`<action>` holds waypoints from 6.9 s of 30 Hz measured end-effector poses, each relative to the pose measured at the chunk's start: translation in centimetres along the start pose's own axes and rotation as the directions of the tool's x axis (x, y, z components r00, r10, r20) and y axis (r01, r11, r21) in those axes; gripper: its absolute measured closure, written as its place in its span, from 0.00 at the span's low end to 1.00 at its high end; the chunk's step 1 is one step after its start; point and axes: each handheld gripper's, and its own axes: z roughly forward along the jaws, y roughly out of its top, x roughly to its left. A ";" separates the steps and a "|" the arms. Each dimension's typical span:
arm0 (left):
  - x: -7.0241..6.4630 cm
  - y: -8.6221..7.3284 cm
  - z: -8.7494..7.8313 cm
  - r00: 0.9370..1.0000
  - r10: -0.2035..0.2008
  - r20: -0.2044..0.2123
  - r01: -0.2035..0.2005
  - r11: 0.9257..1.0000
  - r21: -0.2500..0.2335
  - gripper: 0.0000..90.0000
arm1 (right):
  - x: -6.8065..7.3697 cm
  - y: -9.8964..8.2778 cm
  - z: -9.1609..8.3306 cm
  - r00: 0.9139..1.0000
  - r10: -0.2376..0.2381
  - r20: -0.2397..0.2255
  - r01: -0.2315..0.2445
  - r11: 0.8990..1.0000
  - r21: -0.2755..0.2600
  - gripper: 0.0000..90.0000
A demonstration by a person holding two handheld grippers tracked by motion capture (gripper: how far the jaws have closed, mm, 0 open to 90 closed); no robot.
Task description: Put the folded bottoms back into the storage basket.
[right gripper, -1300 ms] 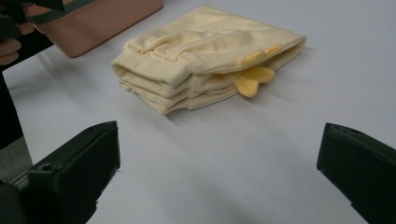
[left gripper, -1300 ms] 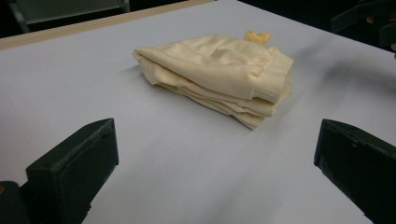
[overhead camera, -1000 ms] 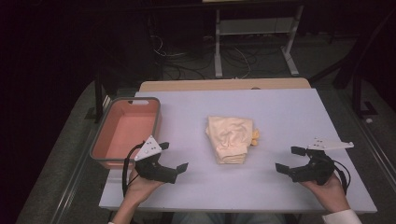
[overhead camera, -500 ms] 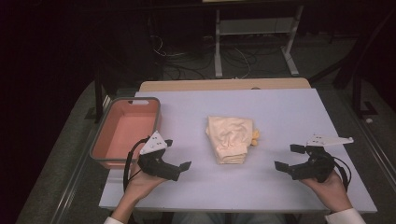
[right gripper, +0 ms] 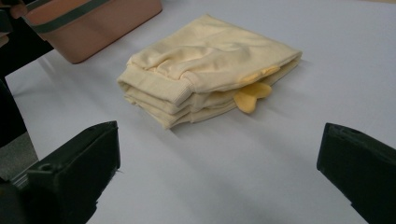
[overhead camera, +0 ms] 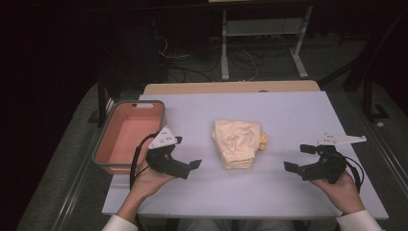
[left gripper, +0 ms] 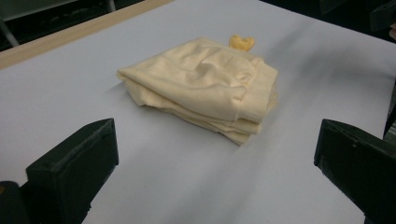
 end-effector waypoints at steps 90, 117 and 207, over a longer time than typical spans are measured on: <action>5.9 7.8 7.1 0.994 -0.103 -0.043 0.103 0.995 -0.017 0.00 | -0.3 4.1 7.2 0.997 0.074 -0.036 -0.073 0.997 0.024 0.00; 8.7 6.7 11.9 0.981 -0.185 -0.058 0.186 0.982 0.026 0.00 | 0.0 2.8 10.6 0.988 0.155 -0.009 -0.154 0.984 0.086 0.00; 9.2 0.6 19.3 0.847 -0.531 -0.039 0.530 0.835 0.150 0.72 | 2.0 0.4 14.0 0.904 0.427 -0.017 -0.419 0.893 0.162 0.67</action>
